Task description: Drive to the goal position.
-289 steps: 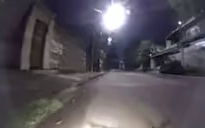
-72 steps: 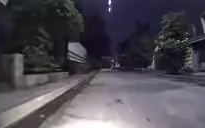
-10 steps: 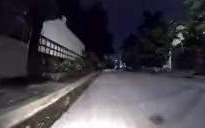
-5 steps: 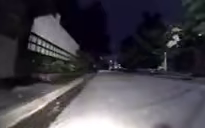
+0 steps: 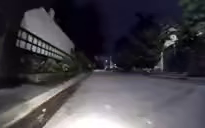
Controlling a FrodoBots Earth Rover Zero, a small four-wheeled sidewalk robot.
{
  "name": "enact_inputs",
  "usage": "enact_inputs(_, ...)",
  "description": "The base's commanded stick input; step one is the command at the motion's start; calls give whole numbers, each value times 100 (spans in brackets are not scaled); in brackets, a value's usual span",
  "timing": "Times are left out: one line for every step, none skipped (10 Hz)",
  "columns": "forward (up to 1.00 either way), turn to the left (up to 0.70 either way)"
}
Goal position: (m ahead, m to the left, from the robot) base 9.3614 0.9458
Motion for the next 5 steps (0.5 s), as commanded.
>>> enact_inputs(50,0)
enact_inputs(50,0)
enact_inputs(50,0)
enact_inputs(50,0)
enact_inputs(50,0)
